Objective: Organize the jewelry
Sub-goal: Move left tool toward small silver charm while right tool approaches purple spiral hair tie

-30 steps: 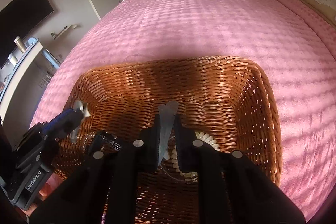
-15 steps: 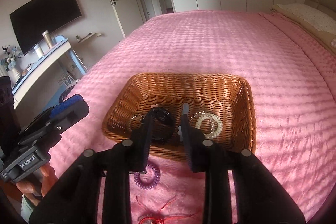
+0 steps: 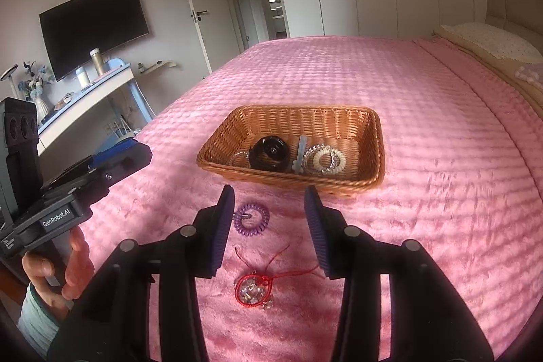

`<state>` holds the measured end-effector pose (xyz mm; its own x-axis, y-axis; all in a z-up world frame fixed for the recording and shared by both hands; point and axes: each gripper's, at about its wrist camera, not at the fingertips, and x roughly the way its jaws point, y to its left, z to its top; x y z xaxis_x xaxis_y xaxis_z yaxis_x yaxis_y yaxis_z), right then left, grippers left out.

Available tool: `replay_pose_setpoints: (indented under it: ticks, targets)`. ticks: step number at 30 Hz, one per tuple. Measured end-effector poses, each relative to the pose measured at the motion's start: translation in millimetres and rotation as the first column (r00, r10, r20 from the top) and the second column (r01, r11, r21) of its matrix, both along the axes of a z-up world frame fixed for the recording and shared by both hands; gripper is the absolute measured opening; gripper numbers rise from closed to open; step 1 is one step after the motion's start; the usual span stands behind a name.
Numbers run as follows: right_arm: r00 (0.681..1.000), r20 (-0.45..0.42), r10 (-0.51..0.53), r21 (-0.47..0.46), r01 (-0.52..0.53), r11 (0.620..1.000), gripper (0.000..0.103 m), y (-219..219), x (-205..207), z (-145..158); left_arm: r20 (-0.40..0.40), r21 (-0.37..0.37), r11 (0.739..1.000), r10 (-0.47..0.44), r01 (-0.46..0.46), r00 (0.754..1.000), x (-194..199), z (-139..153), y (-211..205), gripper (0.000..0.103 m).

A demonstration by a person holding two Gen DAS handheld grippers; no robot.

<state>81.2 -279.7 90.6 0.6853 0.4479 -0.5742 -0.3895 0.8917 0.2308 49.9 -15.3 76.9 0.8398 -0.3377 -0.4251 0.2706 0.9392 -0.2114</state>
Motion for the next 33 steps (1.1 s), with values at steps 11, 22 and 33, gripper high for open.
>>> replay_pose_setpoints:
  ticks: [11,22,33]
  targets:
    - [0.995,-0.095,-0.023,0.01,0.024,1.0,0.04,-10,-14,-70,-0.108,0.001,0.998,0.068,-0.068,0.992,-13,-51,27,0.06]
    - [0.991,-0.091,-0.095,-0.081,0.087,0.993,0.04,-2,-21,-109,-0.19,0.037,0.994,0.103,-0.098,0.976,-11,-91,36,0.06]
    - [0.987,-0.086,-0.136,-0.153,0.122,0.981,0.04,5,-21,-120,-0.237,0.057,0.991,0.128,-0.118,0.963,-6,-108,40,0.06]
